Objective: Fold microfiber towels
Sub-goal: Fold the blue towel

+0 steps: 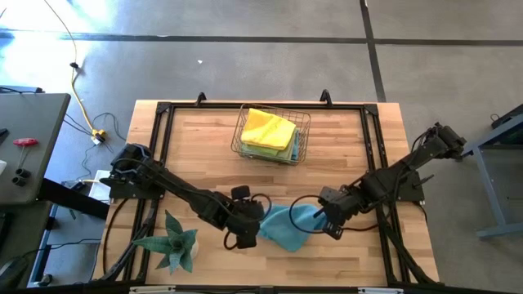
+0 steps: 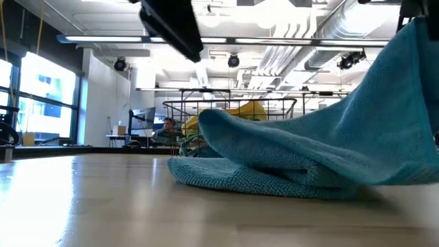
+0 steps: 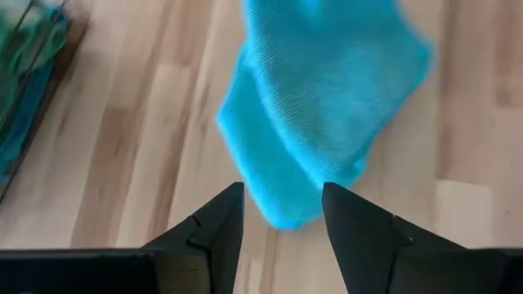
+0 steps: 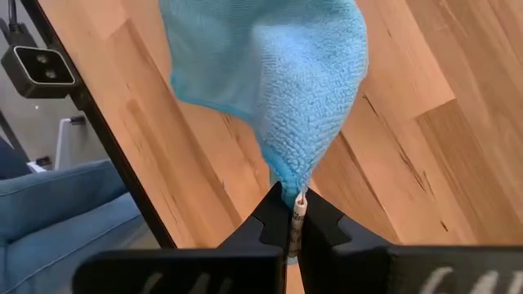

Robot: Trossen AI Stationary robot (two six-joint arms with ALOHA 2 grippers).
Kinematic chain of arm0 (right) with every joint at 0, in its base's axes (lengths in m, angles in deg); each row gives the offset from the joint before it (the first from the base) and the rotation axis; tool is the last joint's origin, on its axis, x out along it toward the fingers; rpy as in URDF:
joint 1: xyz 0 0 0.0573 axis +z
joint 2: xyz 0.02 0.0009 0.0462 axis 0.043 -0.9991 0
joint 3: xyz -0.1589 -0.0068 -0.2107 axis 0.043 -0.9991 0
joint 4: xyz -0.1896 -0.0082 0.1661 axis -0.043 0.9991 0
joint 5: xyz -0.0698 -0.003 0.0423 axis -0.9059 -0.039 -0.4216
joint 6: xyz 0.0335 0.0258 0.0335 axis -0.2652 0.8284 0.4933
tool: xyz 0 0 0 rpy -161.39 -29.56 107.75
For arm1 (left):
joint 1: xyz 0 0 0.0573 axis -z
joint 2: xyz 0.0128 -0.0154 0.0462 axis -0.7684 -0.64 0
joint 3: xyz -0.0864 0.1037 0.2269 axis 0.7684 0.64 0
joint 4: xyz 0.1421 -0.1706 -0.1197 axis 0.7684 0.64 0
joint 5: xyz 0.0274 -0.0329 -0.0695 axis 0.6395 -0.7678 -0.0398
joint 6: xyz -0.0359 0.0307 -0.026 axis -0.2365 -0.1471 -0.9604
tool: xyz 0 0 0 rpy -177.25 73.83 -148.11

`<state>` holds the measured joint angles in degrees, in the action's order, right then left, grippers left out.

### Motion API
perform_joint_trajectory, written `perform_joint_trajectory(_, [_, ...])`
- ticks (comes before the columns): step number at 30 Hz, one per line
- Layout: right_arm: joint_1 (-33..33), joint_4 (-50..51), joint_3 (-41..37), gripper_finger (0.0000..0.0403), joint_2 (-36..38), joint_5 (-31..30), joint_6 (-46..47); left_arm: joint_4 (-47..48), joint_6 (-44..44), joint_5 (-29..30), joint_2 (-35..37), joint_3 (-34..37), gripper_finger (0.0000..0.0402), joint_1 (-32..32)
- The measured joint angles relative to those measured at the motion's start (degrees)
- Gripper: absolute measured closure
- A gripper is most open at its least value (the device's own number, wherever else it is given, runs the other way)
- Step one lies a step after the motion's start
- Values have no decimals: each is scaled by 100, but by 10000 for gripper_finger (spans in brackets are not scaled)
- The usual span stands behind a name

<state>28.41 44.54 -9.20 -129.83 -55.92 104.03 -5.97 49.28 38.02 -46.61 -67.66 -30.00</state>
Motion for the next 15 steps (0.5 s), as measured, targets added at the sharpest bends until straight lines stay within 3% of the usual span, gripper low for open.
perform_joint_trajectory(7, [-373,-3,0,403,0,-176,145,-1631,1504,-66,-4,0,245,141])
perform_joint_trajectory(10, [-608,-200,0,403,0,-327,195,-2409,1755,599,-86,-6,245,142])
perform_joint_trajectory(15, [-928,-919,0,403,7,-476,78,-2887,920,1854,-194,-1,245,-113])
